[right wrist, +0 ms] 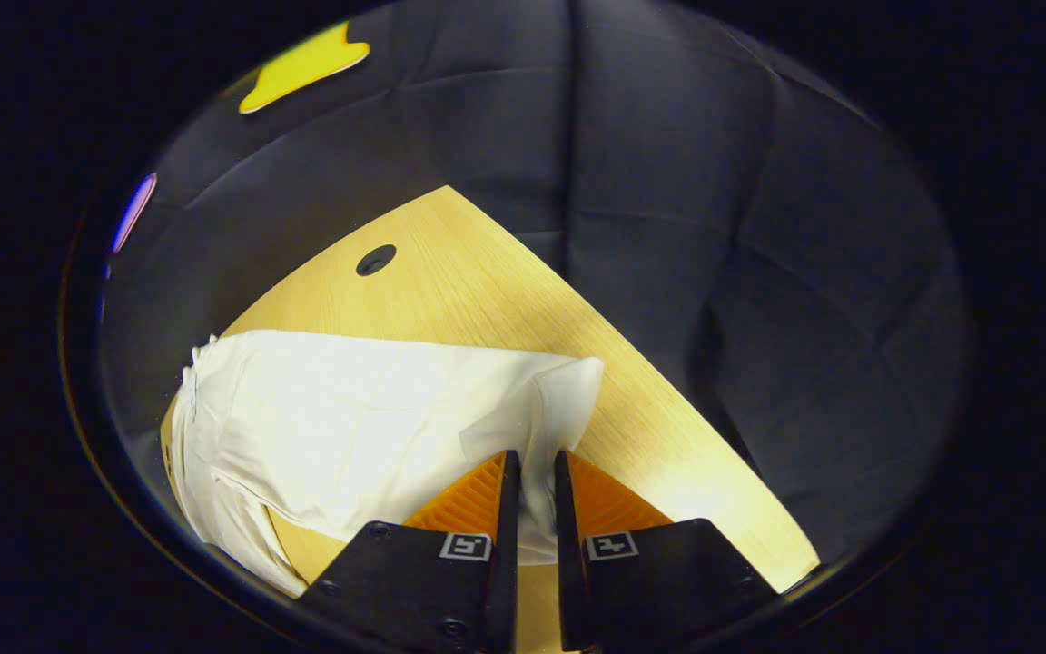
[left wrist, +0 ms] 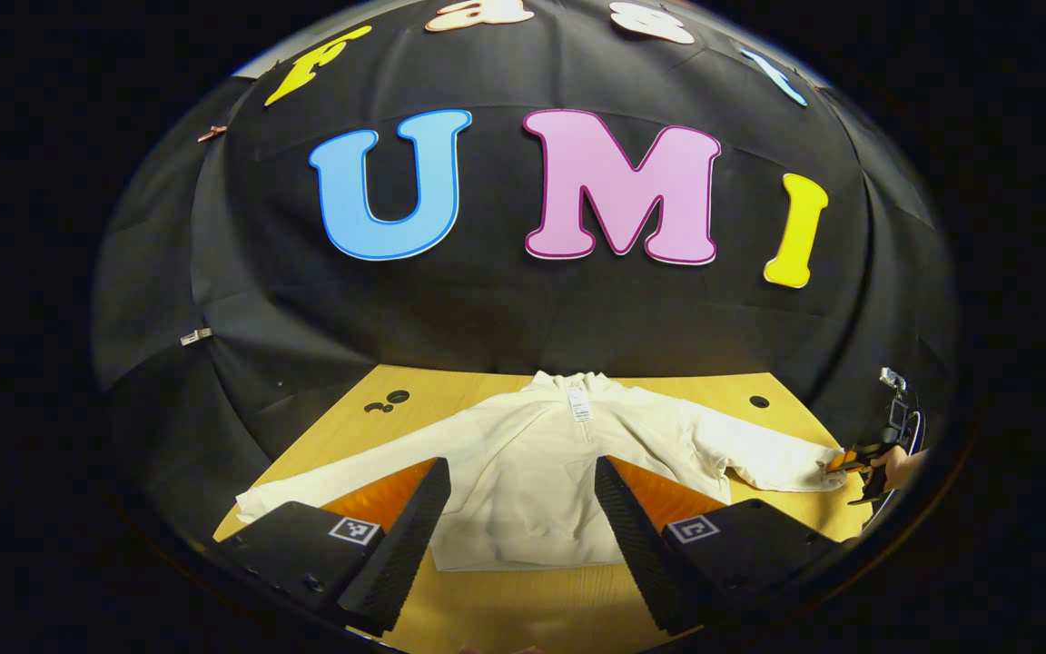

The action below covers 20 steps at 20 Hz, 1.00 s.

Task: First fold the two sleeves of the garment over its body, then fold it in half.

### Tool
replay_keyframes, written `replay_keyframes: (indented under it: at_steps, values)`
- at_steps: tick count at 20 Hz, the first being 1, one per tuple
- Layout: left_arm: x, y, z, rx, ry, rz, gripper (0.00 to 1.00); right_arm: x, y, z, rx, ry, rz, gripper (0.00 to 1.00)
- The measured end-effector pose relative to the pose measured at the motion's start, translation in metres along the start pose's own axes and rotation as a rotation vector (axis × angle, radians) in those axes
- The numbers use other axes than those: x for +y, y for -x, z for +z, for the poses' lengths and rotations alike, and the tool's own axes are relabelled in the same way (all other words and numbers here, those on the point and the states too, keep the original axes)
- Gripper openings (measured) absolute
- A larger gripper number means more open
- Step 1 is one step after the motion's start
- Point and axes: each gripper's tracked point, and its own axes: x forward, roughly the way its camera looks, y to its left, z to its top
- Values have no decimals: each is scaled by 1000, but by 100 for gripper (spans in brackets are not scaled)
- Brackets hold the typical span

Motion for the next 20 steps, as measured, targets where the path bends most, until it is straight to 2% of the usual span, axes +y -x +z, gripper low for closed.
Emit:
replay_keyframes:
  at_steps: [1,2,4,7,10,15,20]
  values:
    - [3,-1,0,1,-1,2,99,0,-3,-3,8,-23,4,10]
    - [7,-1,-2,4,-2,6,99,0,-2,-4,18,-37,6,16]
    - [14,-4,-6,13,3,14,99,1,-4,-2,6,-19,-14,10]
    - [26,-7,-9,22,11,21,99,3,6,7,-25,7,-46,10]
    - [41,-6,-7,14,18,33,99,19,25,22,-55,40,-45,10]
    - [69,-4,-13,7,65,57,99,70,61,65,-146,134,1,9]
    - [108,9,-20,-7,71,108,99,154,88,99,-222,227,98,9]
